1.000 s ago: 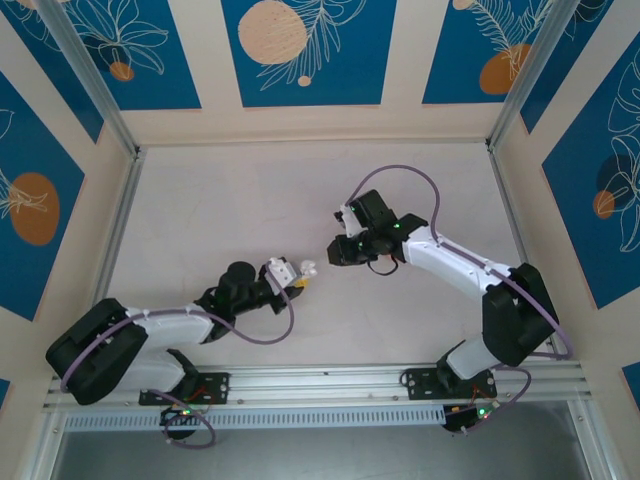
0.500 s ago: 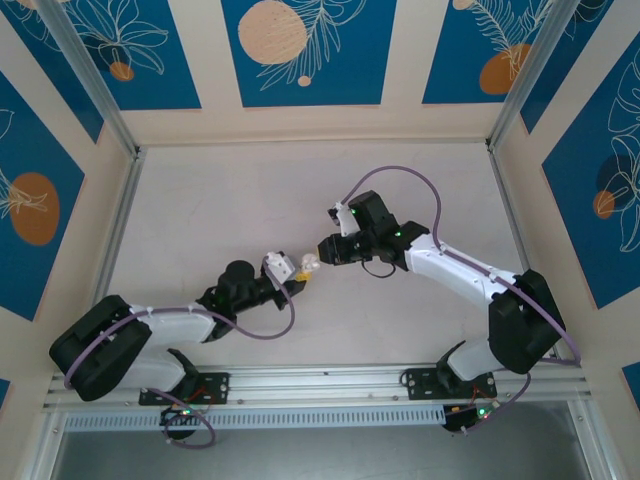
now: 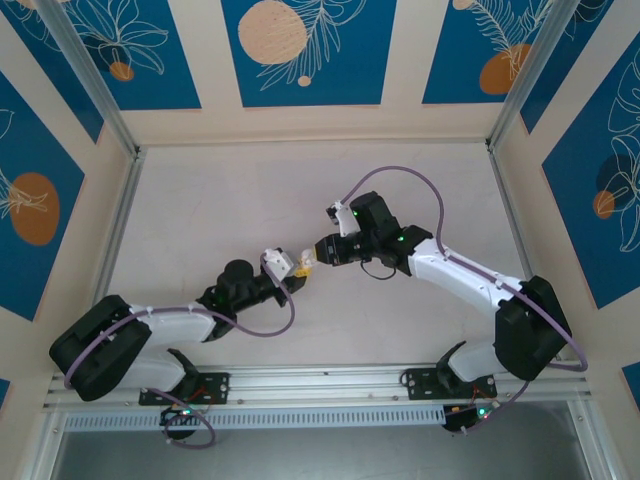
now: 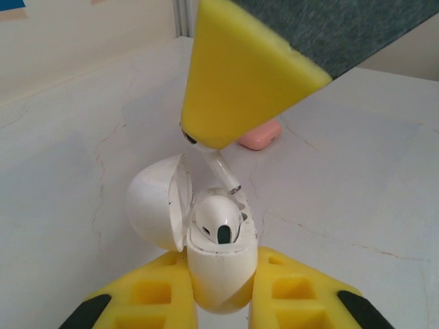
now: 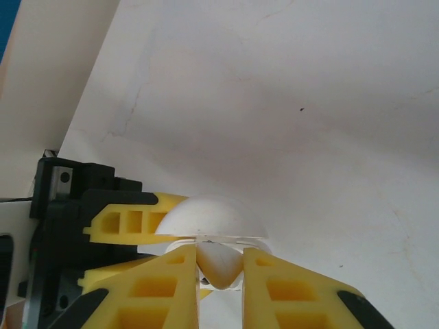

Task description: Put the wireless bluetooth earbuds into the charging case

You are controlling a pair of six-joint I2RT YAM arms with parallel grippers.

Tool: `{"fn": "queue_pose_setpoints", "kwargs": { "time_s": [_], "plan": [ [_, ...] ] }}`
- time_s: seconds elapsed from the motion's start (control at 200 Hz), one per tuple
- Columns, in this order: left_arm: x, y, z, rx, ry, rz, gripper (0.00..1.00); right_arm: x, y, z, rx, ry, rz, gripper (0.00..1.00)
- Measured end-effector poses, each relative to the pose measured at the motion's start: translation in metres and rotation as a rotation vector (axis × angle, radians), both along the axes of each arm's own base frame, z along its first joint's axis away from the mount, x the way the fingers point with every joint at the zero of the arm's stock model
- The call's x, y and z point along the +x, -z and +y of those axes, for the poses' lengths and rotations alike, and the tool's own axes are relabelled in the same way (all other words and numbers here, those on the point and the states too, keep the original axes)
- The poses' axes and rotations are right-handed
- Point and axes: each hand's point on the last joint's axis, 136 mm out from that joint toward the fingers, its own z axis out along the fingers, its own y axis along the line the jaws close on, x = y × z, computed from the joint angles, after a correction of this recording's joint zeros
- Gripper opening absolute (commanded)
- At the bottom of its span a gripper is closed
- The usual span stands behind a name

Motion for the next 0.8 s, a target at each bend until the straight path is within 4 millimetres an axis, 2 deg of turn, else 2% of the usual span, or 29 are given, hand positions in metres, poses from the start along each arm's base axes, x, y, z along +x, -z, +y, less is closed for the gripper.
{"fn": "queue_pose_setpoints", "kwargs": {
  "time_s": [0.8],
  "plan": [
    [0.001, -0.013, -0.001, -0.056, -0.009, 0.001, 0.17, -0.007, -0.004, 0.006, 0.046, -0.057, -0.056, 0.2]
  ]
}}
